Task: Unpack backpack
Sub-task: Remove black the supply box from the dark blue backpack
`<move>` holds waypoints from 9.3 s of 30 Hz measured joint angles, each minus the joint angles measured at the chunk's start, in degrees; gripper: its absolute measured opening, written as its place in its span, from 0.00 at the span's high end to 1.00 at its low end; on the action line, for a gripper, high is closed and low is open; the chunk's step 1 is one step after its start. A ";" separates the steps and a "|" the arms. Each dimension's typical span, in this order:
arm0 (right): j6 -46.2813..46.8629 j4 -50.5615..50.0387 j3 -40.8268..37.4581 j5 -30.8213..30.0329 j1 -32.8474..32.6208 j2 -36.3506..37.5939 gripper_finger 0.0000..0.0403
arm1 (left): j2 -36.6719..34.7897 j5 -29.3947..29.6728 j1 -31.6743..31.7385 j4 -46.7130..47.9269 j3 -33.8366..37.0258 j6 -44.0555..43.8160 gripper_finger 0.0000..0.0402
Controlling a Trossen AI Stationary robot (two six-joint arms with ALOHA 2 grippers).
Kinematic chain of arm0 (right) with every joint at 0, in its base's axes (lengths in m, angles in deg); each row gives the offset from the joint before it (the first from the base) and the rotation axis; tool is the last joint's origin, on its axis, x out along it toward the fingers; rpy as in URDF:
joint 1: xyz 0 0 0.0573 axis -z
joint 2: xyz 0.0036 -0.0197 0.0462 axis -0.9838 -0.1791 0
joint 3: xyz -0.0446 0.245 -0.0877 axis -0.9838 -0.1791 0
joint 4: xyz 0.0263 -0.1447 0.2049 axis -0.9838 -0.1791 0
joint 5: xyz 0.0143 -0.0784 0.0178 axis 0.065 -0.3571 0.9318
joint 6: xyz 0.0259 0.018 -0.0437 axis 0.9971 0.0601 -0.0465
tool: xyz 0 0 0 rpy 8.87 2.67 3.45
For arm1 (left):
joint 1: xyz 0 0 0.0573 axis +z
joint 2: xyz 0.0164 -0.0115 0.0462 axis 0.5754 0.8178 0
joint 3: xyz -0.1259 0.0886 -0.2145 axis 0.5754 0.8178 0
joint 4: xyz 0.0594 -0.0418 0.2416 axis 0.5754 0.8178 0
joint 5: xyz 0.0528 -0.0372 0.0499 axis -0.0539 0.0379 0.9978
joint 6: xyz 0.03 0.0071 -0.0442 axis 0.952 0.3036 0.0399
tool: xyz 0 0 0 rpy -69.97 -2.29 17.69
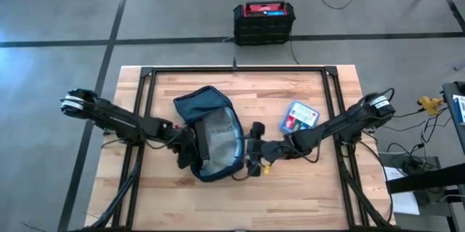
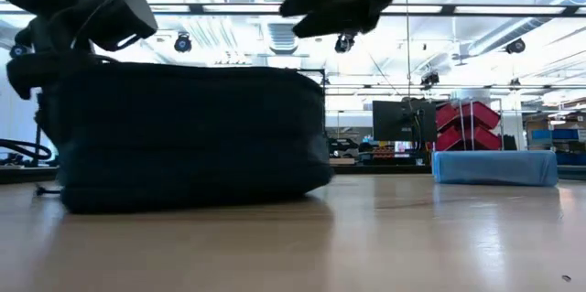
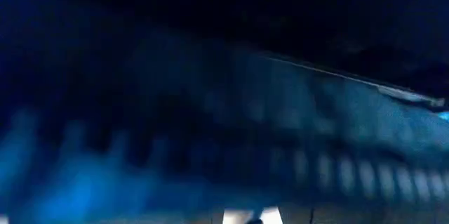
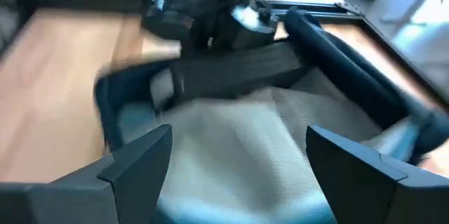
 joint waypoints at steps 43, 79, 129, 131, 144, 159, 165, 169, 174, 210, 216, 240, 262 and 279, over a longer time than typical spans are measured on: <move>18.23 -23.14 7.45 17.06 11.47 -10.89 0.33 | 28.91 19.96 -9.94 -45.63 -7.73 8.85 0.80; 11.31 -46.85 23.63 15.54 9.16 -12.36 0.59 | 27.81 34.54 -9.59 -39.82 -5.81 2.54 0.80; 0.58 -43.12 -0.17 14.96 51.34 7.83 0.59 | 12.17 39.32 -9.97 -32.34 7.70 -9.05 0.80; 0.06 -40.63 -2.54 14.84 52.52 7.25 0.59 | 11.80 39.07 -9.96 -32.11 7.70 -7.68 0.80; -2.97 -30.57 -8.18 16.02 53.64 4.24 0.59 | 7.29 37.91 -9.70 -31.97 5.32 6.29 0.80; -6.39 -30.86 -5.98 16.13 53.64 4.03 0.43 | 7.03 34.95 -9.72 -30.58 0.99 13.58 0.80; -7.59 -30.97 -3.85 16.15 53.64 4.03 0.45 | 7.03 34.95 -9.72 -29.72 1.01 13.58 0.80; -8.23 -30.84 -1.87 16.15 53.64 4.03 0.45 | 7.03 34.95 -9.72 -28.69 1.03 13.38 0.80; -8.86 -30.78 -0.20 16.15 53.64 4.05 0.41 | 7.03 34.96 -9.72 -28.48 1.05 13.15 0.80; -9.25 -30.61 -0.28 16.22 55.97 3.05 0.49 | 7.07 35.00 -9.72 -27.48 1.07 11.85 0.80; -8.90 -30.84 -0.35 16.17 55.98 2.81 0.47 | 7.07 35.00 -9.72 -27.48 1.07 11.85 0.80; -8.68 -30.11 -0.83 16.13 55.73 -0.10 0.49 | 7.07 35.00 -9.72 -27.46 1.07 11.85 0.80; -8.49 -29.78 -0.55 16.35 55.47 1.69 0.23 | 7.09 35.00 -9.75 -27.46 1.07 11.85 0.80; -2.43 -29.56 0.92 14.81 55.49 1.78 0.36 | 7.09 34.97 -9.77 -27.05 1.07 11.83 0.80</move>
